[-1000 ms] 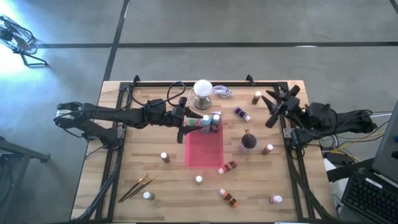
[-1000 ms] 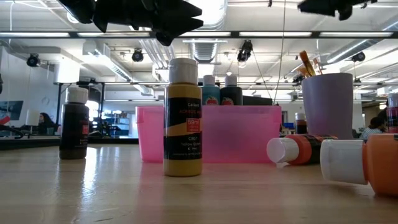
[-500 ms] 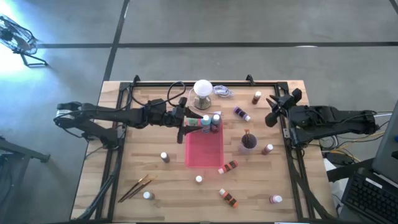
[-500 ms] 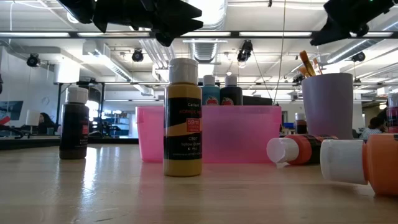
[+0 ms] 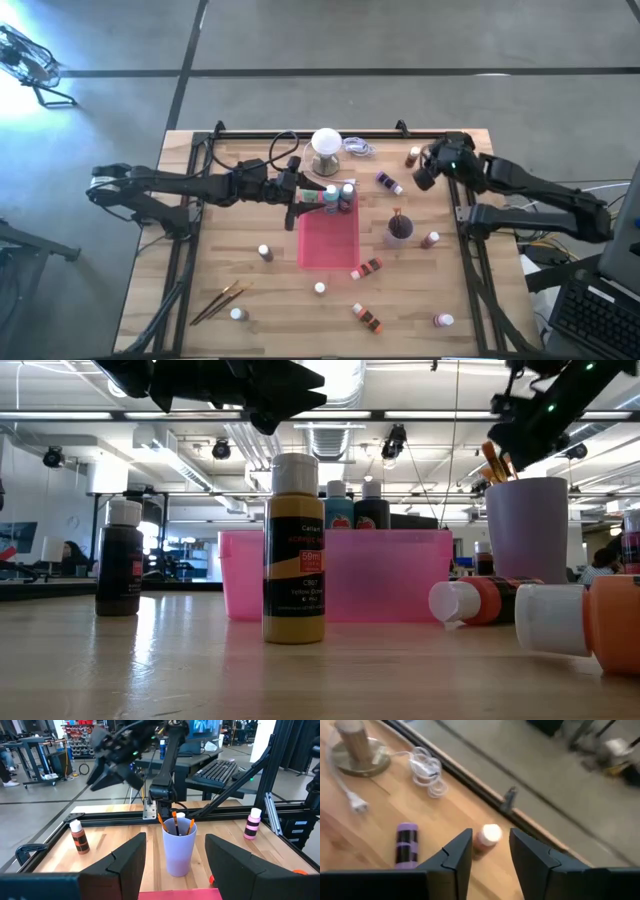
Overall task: Pick & Place Paint Supplies
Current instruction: Put the small red paint bottle into the red bin
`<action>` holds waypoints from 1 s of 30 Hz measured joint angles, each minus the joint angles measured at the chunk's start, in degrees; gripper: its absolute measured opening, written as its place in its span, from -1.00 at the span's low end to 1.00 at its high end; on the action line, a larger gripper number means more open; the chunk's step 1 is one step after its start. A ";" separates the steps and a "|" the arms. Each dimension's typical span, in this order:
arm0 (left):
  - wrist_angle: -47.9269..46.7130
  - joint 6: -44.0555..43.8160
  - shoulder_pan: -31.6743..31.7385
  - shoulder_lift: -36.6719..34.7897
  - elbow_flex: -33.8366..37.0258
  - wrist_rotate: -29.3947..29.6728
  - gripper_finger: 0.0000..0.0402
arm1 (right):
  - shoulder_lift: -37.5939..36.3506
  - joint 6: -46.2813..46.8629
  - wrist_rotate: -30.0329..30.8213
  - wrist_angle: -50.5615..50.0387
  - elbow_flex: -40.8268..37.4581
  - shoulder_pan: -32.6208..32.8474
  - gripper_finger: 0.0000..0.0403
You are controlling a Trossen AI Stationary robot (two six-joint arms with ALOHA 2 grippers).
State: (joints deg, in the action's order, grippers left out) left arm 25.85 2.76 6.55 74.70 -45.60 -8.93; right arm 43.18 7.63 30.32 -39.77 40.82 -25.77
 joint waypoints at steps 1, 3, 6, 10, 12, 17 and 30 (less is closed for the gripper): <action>0.00 0.01 0.02 0.00 0.00 0.00 0.04 | 0.77 -0.86 -3.72 1.29 0.00 -2.87 -0.34; -0.02 0.00 0.00 0.00 0.00 0.00 0.04 | 2.39 -2.07 -11.77 3.78 0.05 -8.69 -0.30; 0.00 0.00 0.01 0.00 0.00 0.00 0.04 | 6.04 -1.81 -18.75 4.16 1.67 -16.42 -0.24; -0.02 0.01 0.01 0.00 0.00 0.00 0.04 | 11.93 -1.78 -20.29 3.80 5.35 -22.15 -0.16; -0.02 -0.01 0.00 0.00 0.00 0.00 0.04 | 15.37 -1.85 -20.35 3.70 7.25 -23.10 -0.12; -0.02 0.00 0.00 0.00 0.00 0.00 0.04 | 24.45 -3.76 -20.52 1.63 12.56 -23.26 0.01; -0.07 0.00 -0.01 0.00 0.00 0.00 0.04 | 35.32 -3.53 -20.34 -9.85 20.06 -23.38 0.09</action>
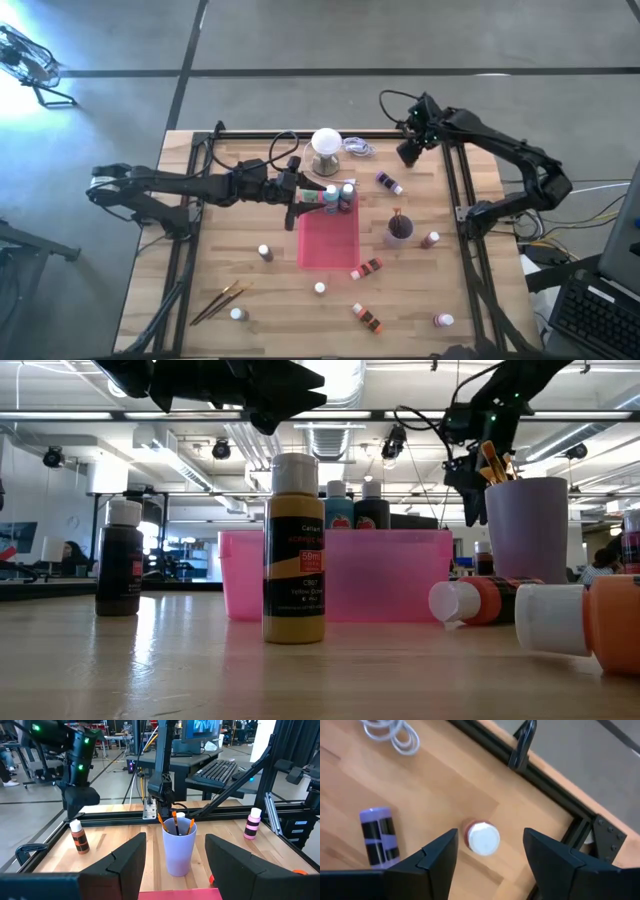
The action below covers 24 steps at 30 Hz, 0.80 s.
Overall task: Pick & Place Paint Supplies
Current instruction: Put the small red paint bottle into the red bin
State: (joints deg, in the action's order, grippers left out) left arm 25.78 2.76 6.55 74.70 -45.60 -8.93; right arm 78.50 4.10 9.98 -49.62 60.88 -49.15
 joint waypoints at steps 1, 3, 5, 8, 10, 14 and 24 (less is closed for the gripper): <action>0.00 0.00 0.00 0.00 0.00 0.00 0.04 | 0.02 -0.02 -0.02 0.08 -0.59 -0.08 0.08; 0.00 0.01 0.01 0.00 0.00 0.00 0.04 | 0.10 -0.02 -0.02 0.94 -1.76 -0.08 0.06; -0.02 -0.01 0.01 0.00 0.00 0.00 0.04 | 0.10 -0.02 -0.05 2.14 -2.76 -0.08 0.04; -0.02 -0.01 0.02 0.00 0.00 0.00 0.04 | 0.09 -0.04 -0.13 2.59 -4.11 -0.06 0.03; -0.03 0.01 0.01 0.00 0.00 0.00 0.04 | 0.09 -0.03 -0.14 3.54 -4.68 -0.06 0.03; -0.13 0.00 0.00 0.00 0.00 0.00 0.04 | 0.09 -0.03 -0.15 5.49 -5.88 -0.26 0.07; -0.15 0.01 0.02 0.00 0.00 0.00 0.04 | 0.22 0.00 -2.96 8.41 -8.32 -0.64 0.00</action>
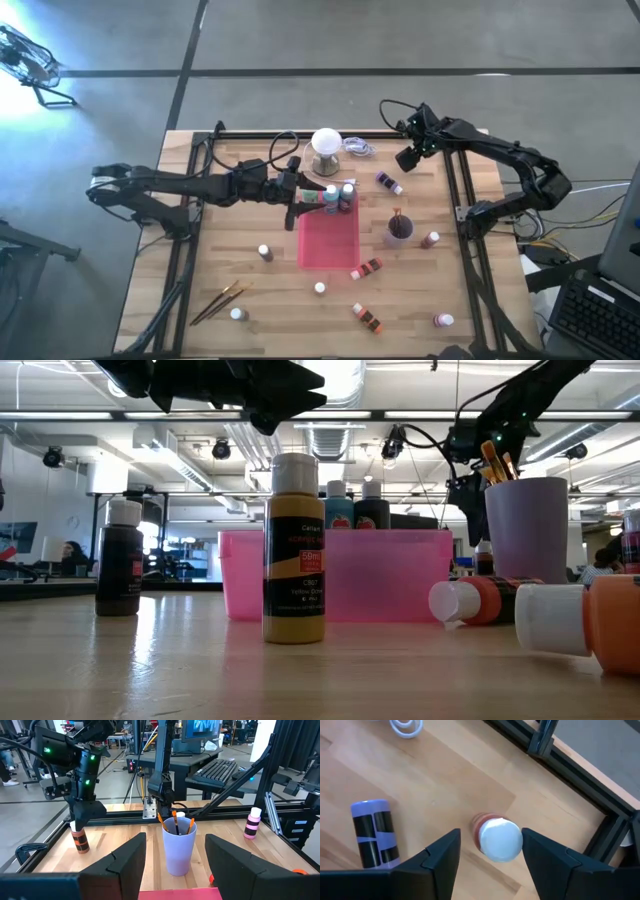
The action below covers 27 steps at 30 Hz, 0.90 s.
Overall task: Pick & Place Paint Supplies
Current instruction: Put the small red paint bottle into the red bin
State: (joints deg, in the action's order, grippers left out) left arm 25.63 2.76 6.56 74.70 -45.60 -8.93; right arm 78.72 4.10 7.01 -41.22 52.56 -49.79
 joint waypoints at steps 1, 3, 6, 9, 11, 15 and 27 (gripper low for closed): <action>0.02 0.00 -0.01 0.00 0.00 0.00 0.04 | 0.17 -0.02 0.01 0.12 -0.03 -0.12 -0.01; 0.02 0.00 0.00 0.00 0.00 0.00 0.04 | 0.97 -0.03 -0.01 0.14 -0.08 -0.27 -0.04; 0.01 0.00 0.00 0.00 0.00 0.00 0.04 | 2.57 -0.26 0.01 0.25 -0.10 -0.35 -0.07; 0.02 0.00 0.00 0.00 0.00 0.00 0.04 | 4.24 -0.89 0.17 0.52 -0.07 -0.38 -0.11; 0.02 0.00 -0.01 0.00 0.00 0.00 0.04 | 5.11 -1.11 0.03 0.45 -0.10 -0.53 -0.15; 0.02 -0.01 0.00 0.00 0.00 0.00 0.04 | 5.51 -1.57 0.27 0.53 -0.03 -0.56 -0.20; 0.00 0.00 -0.01 0.00 0.00 0.00 0.04 | 3.54 -1.67 0.47 0.87 -0.18 -0.95 -0.02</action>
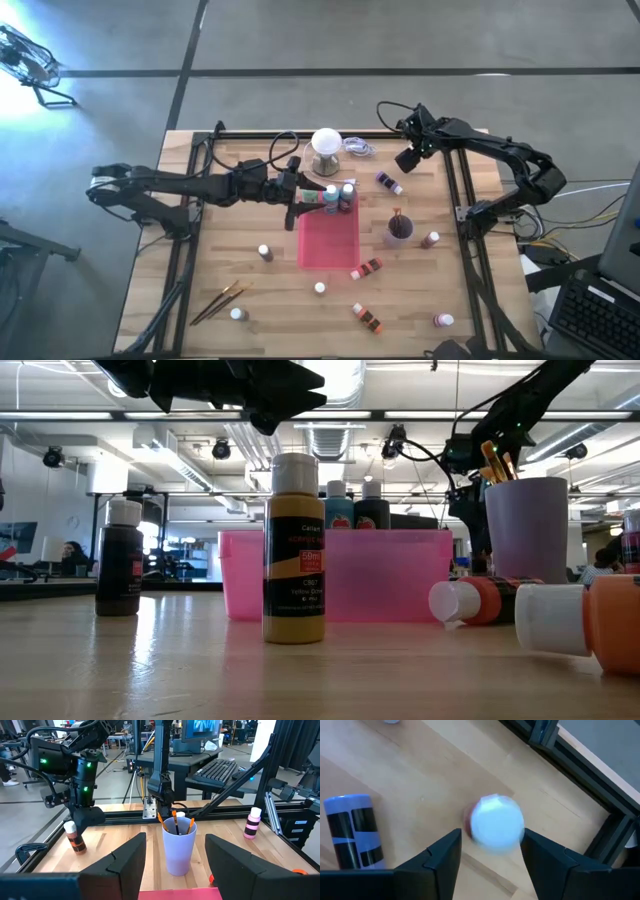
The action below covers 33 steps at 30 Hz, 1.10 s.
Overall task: Pick & Place Paint Supplies
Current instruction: Put the small red paint bottle into the red bin
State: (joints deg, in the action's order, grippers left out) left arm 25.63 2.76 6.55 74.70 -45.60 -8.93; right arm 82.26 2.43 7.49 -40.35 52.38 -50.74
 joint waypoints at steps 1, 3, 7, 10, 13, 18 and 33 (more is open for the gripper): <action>0.02 -0.02 0.00 0.00 0.00 0.00 0.04 | 0.08 -0.19 0.00 0.11 0.00 0.00 -0.01; 0.01 0.00 0.02 0.00 0.00 0.00 0.04 | 0.13 -0.71 0.00 0.07 0.00 0.00 -0.03; 0.02 0.00 0.01 0.00 0.00 0.00 0.04 | 0.13 -0.93 -0.02 0.23 0.02 -0.04 -0.18; 0.02 0.00 0.02 0.00 0.00 0.00 0.04 | 0.13 -0.95 -0.01 0.72 0.04 -0.04 -0.31; 0.00 0.00 0.00 0.00 0.00 0.00 0.04 | 0.09 -1.10 0.00 1.37 0.11 -0.04 -0.39; 0.01 0.00 0.01 0.00 0.00 0.00 0.04 | 0.09 -1.13 -0.02 1.76 0.11 -0.04 -0.39; 0.00 0.00 0.01 0.00 0.00 0.00 0.04 | 0.11 -1.38 0.00 4.10 0.11 -0.14 0.04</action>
State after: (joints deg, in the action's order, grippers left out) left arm 25.63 2.76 6.56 74.70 -45.60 -8.93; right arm 82.37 1.05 7.49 -36.25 52.49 -50.88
